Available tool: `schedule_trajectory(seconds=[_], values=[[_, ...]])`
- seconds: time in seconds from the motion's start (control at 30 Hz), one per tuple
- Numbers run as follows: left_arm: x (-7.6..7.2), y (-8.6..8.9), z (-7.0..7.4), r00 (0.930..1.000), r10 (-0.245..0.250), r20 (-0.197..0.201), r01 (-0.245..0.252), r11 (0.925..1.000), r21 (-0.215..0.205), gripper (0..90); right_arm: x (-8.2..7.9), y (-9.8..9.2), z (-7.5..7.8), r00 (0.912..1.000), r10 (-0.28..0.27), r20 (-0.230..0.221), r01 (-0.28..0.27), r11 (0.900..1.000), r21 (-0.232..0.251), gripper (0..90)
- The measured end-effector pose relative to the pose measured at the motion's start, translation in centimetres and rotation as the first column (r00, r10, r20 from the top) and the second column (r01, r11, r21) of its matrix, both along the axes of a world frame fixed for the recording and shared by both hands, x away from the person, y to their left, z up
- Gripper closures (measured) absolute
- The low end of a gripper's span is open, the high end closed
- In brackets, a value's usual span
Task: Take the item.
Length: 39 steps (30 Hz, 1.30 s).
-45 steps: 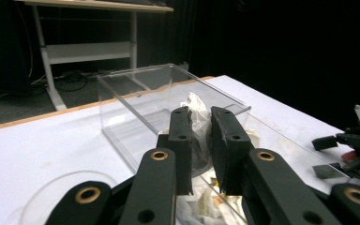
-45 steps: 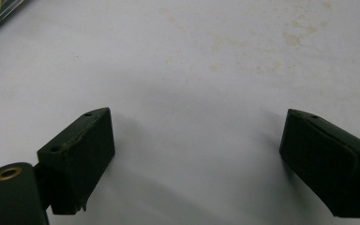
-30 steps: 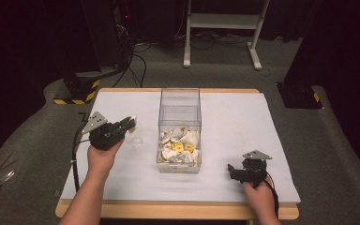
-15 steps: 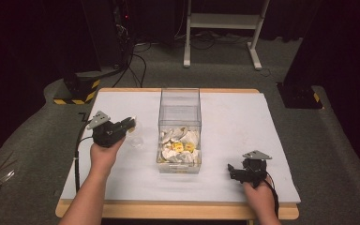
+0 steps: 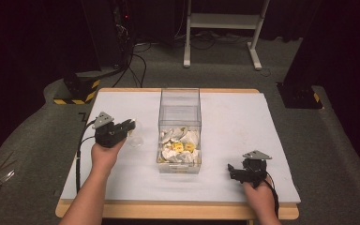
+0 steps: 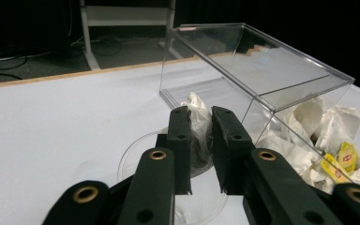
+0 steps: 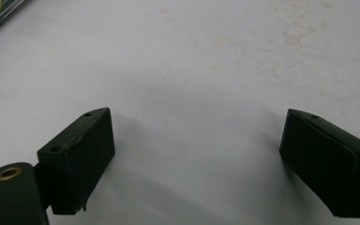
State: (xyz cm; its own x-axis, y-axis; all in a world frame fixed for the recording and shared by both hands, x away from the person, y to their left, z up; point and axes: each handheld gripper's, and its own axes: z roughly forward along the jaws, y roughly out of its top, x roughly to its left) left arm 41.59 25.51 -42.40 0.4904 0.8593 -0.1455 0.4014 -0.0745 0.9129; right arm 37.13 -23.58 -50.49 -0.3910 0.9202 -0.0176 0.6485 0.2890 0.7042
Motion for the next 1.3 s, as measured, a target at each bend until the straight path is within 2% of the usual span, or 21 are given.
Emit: schedule_trajectory(seconds=[0.1,0.13,0.4,0.5,0.87,0.93,1.03,1.3], values=[[0.0,-0.2,-0.1,1.0000,-0.001,-0.005,0.001,0.9999,0.013,63.1,0.0,0.0,0.0,1.0000,0.000,0.000,0.000,1.000,0.000,10.0],[-0.1,-0.3,-0.1,1.0000,0.001,-0.004,-0.001,0.9995,0.032,57.2,0.0,0.0,0.0,1.0000,0.000,0.000,0.000,1.000,0.000,10.0],[-0.6,-0.5,0.0,0.9999,0.016,0.000,-0.016,0.9965,0.082,44.3,0.0,0.0,0.0,1.0000,0.000,-0.001,0.000,1.000,0.001,10.0],[-1.3,-0.2,0.3,0.9996,0.020,0.021,-0.022,0.9953,0.095,41.4,0.0,0.0,0.0,1.0000,-0.002,-0.001,0.002,1.000,0.001,10.0],[-2.8,1.1,-0.2,0.9994,0.021,0.027,-0.024,0.9936,0.110,34.9,0.0,0.0,0.0,1.0000,0.000,-0.002,0.000,1.000,-0.001,10.0],[-3.2,1.3,-0.4,0.9995,0.021,0.023,-0.024,0.9933,0.113,34.0,0.0,0.0,0.0,1.0000,0.000,-0.002,0.000,1.000,-0.001,10.0],[-3.7,1.8,-0.7,0.9998,0.014,0.014,-0.016,0.9954,0.095,33.7,0.0,0.0,0.0,1.0000,0.000,-0.001,0.000,1.000,-0.001,10.0],[-4.9,2.4,-1.7,0.9998,0.012,-0.013,-0.010,0.9938,0.111,33.6,0.0,0.0,0.0,1.0000,0.000,-0.001,0.000,1.000,-0.001,10.0]])
